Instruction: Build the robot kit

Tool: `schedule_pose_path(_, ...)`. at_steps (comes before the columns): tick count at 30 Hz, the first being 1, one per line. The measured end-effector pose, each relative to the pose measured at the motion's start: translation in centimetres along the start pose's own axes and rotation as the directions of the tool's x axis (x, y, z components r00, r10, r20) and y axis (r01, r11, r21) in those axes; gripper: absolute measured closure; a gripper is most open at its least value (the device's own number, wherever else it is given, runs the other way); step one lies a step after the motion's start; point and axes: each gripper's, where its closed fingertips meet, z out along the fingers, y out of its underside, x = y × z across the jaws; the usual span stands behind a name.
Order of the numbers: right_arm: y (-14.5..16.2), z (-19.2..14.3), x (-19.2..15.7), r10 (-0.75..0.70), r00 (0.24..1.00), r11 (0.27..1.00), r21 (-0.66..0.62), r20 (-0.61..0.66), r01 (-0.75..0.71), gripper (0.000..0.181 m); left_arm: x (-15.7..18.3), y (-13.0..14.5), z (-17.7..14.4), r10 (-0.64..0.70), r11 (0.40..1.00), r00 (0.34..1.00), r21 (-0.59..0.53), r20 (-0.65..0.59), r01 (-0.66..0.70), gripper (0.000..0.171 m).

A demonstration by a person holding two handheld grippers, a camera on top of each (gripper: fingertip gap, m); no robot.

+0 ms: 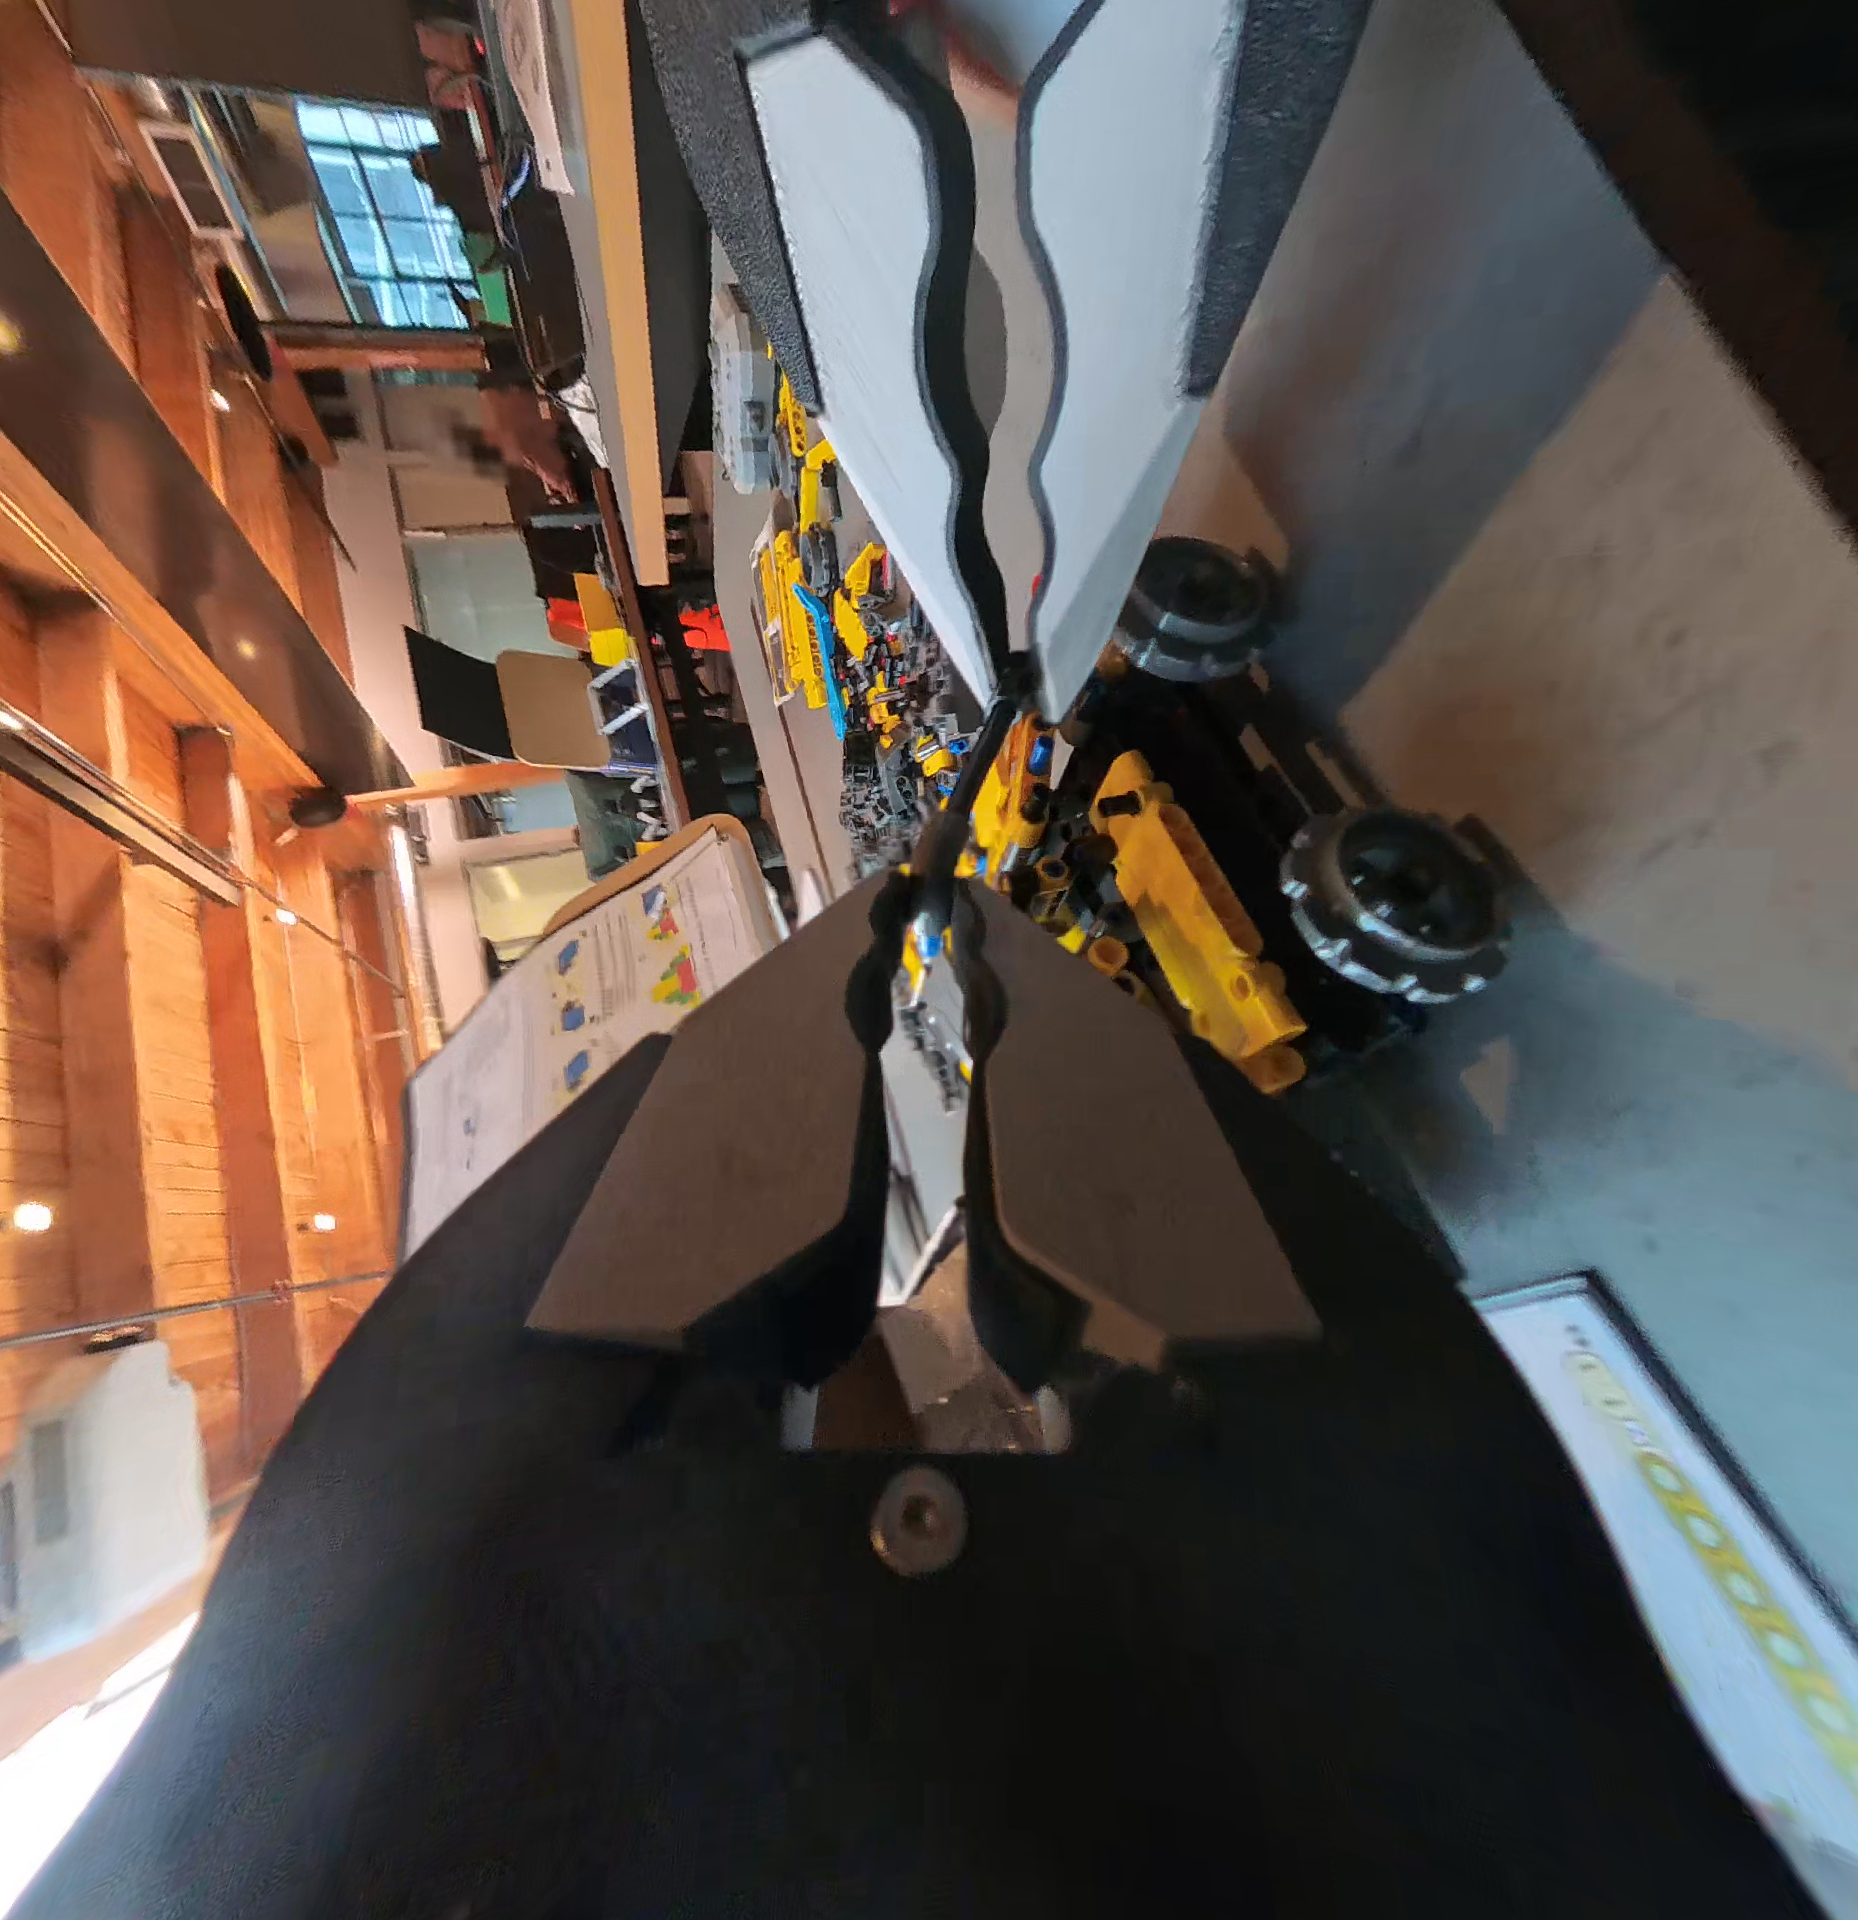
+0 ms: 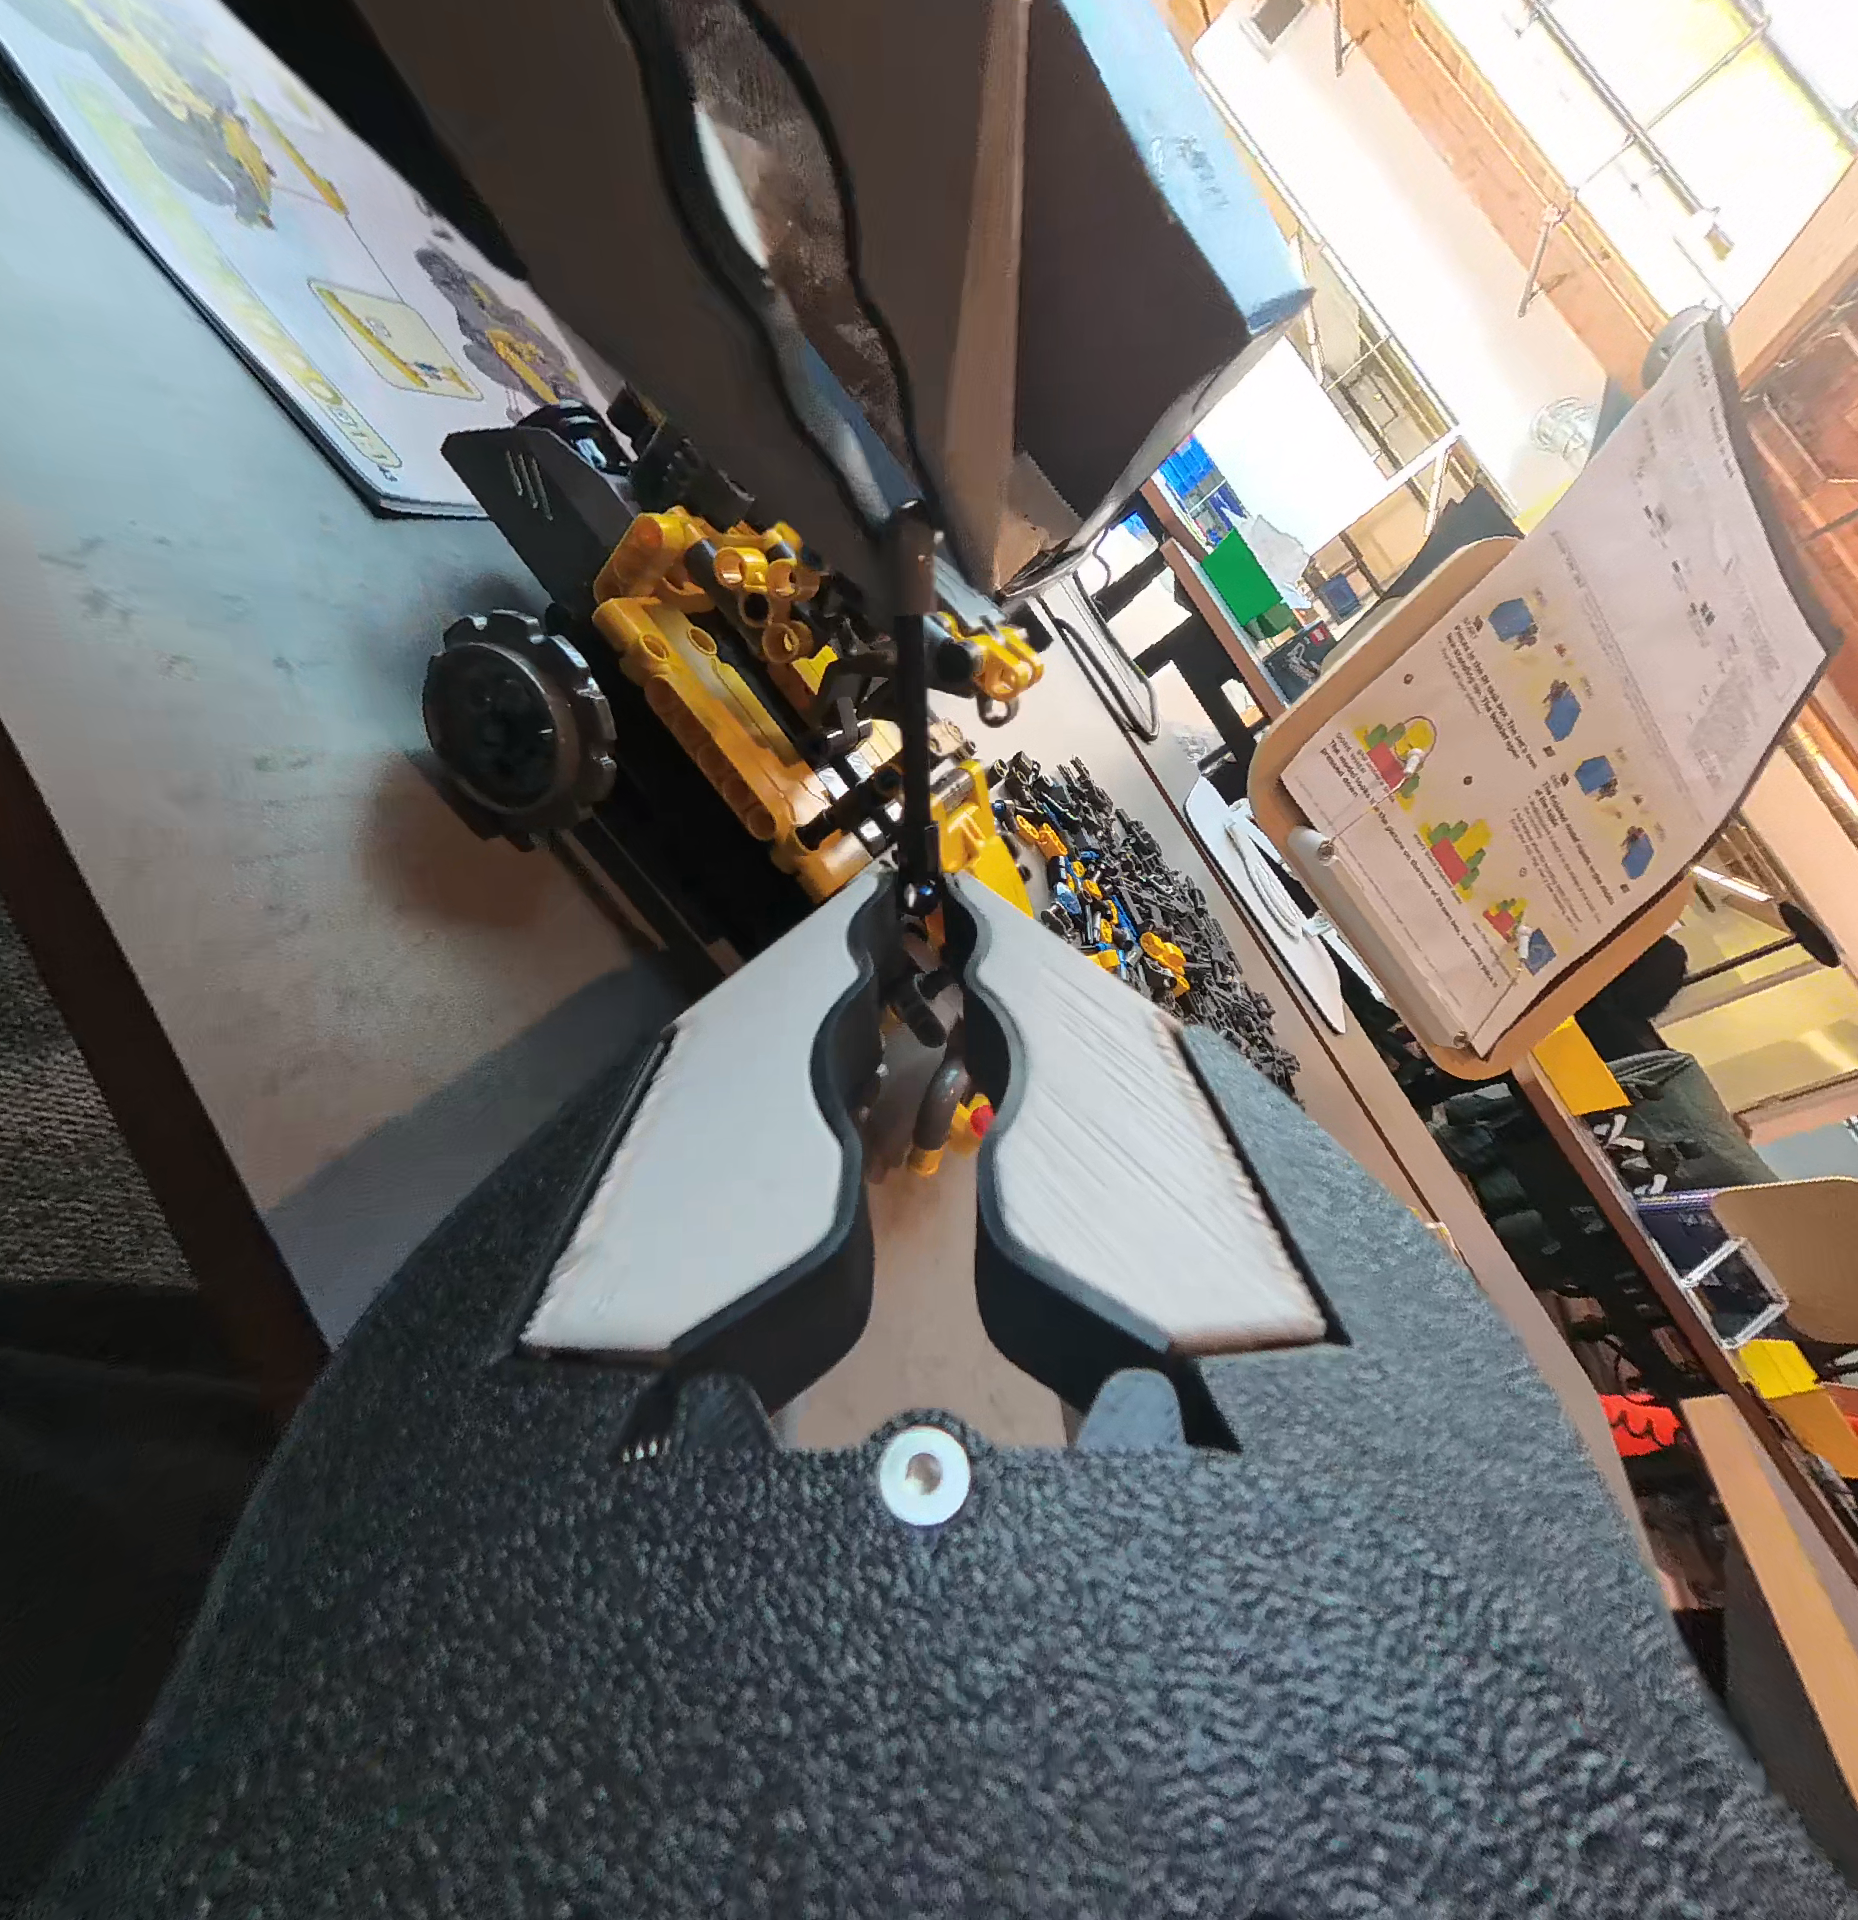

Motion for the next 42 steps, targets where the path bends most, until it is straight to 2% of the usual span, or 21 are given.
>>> schedule_pose_path(4, -0.1, 0.0, -0.3, -0.033, 0.999, 0.999, 0.004, 0.0, 0.033, 0.172, -0.1, 1.2, 0.7, 0.138, 0.99, 0.989, -0.013, 0.045, -0.138, 0.168)
schedule_pose_path(10, 0.0, 0.0, 0.1, 0.0, 1.0, 1.0, 0.002, -0.002, 0.0, 0.171, -0.6, 1.8, 0.9, 0.099, 0.995, 0.994, -0.016, 0.05, -0.098, 0.167)
schedule_pose_path(20, 0.2, 0.1, 0.7, 0.025, 0.999, 1.0, -0.014, -0.028, -0.025, 0.166, -0.5, 1.1, 1.2, 0.129, 0.992, 0.99, 0.01, 0.049, -0.13, 0.167)
schedule_pose_path(26, 0.3, 0.4, 0.4, -0.004, 1.0, 0.999, -0.035, -0.022, 0.003, 0.175, -0.5, 1.0, 1.3, 0.119, 0.993, 0.992, 0.019, 0.045, -0.12, 0.167)
schedule_pose_path(30, 0.3, 0.3, 0.6, 0.023, 0.999, 0.999, -0.026, -0.025, -0.024, 0.176, -0.9, 0.9, 1.3, 0.019, 0.999, 0.998, 0.038, 0.058, -0.021, 0.165)
schedule_pose_path(33, 0.4, 0.1, 0.9, 0.035, 0.999, 0.999, -0.027, -0.033, -0.036, 0.176, -1.4, 0.9, 0.8, -0.156, 0.986, 0.987, 0.069, 0.029, 0.154, 0.145)
schedule_pose_path(36, 0.6, 0.0, 1.0, 0.031, 0.999, 0.999, -0.03, -0.041, -0.033, 0.176, -1.8, 1.1, 0.3, -0.396, 0.911, 0.916, 0.095, -0.069, 0.401, 0.132)
schedule_pose_path(39, 0.7, 0.0, 1.0, 0.033, 0.999, 0.999, -0.033, -0.042, -0.034, 0.176, -1.7, 1.1, 0.0, -0.644, 0.741, 0.735, 0.065, -0.211, 0.668, 0.122)
schedule_pose_path(41, 0.7, 0.0, 0.9, 0.031, 0.999, 0.999, -0.034, -0.043, -0.032, 0.176, -1.5, 1.1, -0.1, -0.737, 0.635, 0.617, 0.028, -0.275, 0.772, 0.119)
schedule_pose_path(42, 0.7, 0.0, 0.9, 0.031, 0.999, 0.999, -0.036, -0.042, -0.032, 0.176, -1.4, 1.2, 0.0, -0.761, 0.603, 0.579, 0.01, -0.292, 0.798, 0.113)
